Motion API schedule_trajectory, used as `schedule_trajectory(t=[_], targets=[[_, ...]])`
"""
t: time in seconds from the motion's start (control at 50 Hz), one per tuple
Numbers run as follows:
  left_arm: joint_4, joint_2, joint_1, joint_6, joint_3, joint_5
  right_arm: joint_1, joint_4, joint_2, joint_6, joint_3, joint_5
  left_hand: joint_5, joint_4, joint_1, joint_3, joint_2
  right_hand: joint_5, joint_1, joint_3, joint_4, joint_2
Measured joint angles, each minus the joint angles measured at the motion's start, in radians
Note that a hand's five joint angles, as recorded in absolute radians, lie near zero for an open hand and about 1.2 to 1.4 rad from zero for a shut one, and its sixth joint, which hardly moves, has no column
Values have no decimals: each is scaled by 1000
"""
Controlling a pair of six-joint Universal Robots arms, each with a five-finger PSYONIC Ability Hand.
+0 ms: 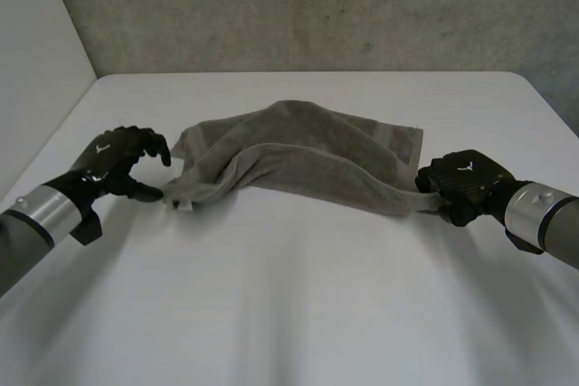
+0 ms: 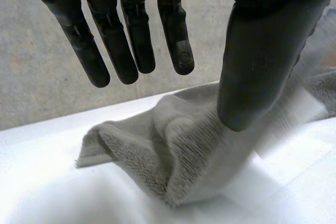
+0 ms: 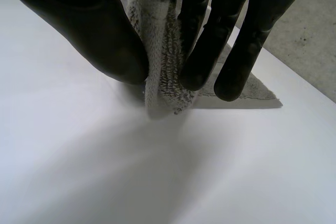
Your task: Fold the towel.
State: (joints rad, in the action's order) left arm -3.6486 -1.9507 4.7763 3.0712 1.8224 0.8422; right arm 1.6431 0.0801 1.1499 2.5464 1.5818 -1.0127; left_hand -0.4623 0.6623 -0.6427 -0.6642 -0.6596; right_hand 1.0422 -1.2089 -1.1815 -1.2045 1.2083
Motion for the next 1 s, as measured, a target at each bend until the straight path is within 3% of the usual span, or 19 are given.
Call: schedule_trajectory(t=[0.2,0.38,0.48,0.58,0.76,0.86,1.0], targets=[[58,140,-27,-5,81,7,3,-30,13,36,25,-1,22,-16,17,18,16,0,0,0,0,0],[74,168,-198,-2,131,52,4,-46,23,60,39,-2,22,-16,18,18,17,0,0,0,0,0],[93,164,-277,8,142,154,4,-49,24,60,46,-2,22,-16,18,18,17,0,0,0,0,0],[107,144,-366,61,145,312,5,-52,24,59,51,-2,22,-16,17,18,17,0,0,0,0,0],[109,55,-531,257,128,568,6,-58,23,57,64,-3,23,-16,18,18,17,0,0,0,0,0],[104,20,-562,339,126,646,6,-61,23,57,69,-3,24,-17,18,19,18,0,0,0,0,0],[85,-10,-571,369,116,667,5,-62,23,57,74,-3,23,-17,18,19,18,0,0,0,0,0]])
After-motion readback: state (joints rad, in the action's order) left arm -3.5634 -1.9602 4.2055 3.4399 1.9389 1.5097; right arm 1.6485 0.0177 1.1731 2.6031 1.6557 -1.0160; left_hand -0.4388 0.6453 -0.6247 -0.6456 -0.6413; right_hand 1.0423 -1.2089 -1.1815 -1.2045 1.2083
